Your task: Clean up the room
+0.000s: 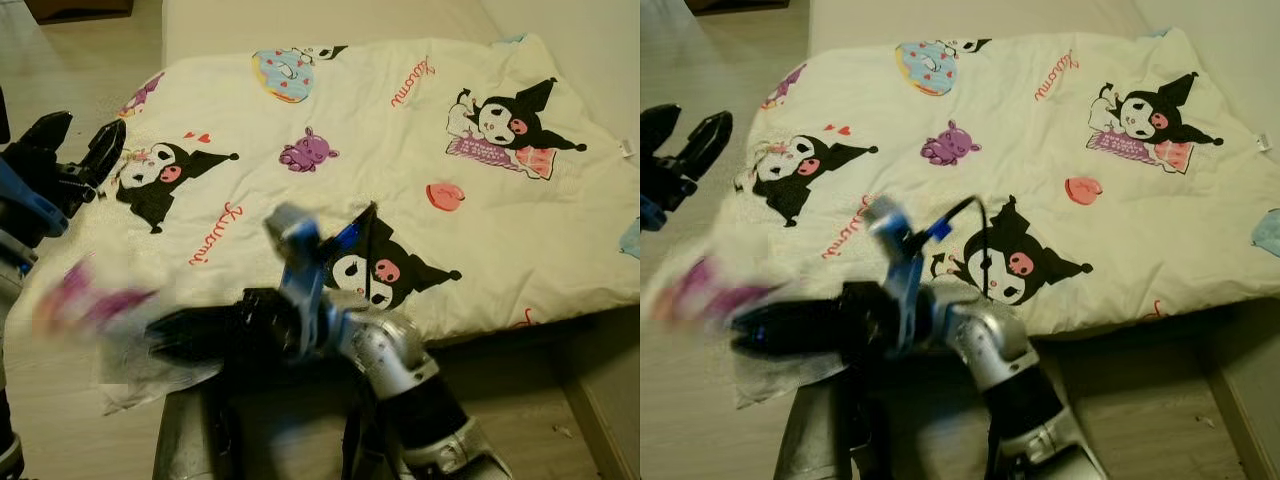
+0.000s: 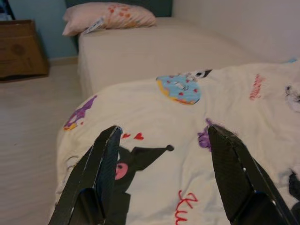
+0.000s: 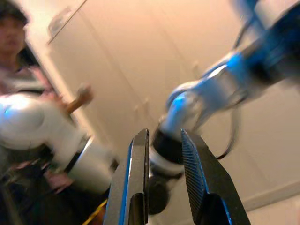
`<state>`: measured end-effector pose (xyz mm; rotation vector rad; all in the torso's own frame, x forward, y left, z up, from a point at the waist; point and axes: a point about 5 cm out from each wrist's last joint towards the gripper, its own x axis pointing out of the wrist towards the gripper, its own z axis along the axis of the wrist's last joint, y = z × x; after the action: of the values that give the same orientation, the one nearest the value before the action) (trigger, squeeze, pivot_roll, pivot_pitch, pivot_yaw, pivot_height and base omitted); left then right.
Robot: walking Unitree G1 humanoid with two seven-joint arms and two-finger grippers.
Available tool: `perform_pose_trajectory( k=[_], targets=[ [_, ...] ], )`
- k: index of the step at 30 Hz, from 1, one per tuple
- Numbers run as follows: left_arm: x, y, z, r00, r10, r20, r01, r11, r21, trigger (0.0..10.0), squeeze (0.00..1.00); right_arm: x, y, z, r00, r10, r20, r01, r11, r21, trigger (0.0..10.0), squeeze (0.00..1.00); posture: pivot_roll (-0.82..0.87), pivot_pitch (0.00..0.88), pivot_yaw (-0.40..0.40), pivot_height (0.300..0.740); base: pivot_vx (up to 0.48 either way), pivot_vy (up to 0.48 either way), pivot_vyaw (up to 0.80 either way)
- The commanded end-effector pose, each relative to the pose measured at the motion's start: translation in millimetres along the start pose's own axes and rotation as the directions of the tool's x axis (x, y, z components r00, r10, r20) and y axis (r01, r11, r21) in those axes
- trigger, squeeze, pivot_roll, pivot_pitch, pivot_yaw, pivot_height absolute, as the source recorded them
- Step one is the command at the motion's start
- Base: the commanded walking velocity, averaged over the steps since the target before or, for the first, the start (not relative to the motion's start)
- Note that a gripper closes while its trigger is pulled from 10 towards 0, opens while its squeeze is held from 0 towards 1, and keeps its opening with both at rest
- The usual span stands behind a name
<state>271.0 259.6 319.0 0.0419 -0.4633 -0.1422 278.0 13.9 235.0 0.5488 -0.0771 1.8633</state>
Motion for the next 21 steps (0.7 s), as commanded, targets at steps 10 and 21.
perform_pose_trajectory(
  k=[10, 21],
  targets=[
    [-30.7, -55.1, -96.3, 0.928, -0.052, -0.369, 0.110, 0.984, 0.139, 10.0, 0.00, -93.2, -68.9, -1.2, 0.450, -0.893, 0.007, 0.843, 0.422, -0.332, 10.0, 0.00, 0.04, 0.289, -0.039, 0.575, 0.000, 0.000, 0.00],
    [-35.8, -81.4, -141.7, 0.892, 0.173, -0.417, -0.099, 0.976, 0.193, 10.0, 0.00, -157.7, -43.2, 9.6, 0.065, -0.969, 0.237, 0.936, -0.023, -0.350, 10.0, 0.00, -0.03, 0.139, -0.002, 0.575, 0.000, 0.000, 0.00]
  ],
)
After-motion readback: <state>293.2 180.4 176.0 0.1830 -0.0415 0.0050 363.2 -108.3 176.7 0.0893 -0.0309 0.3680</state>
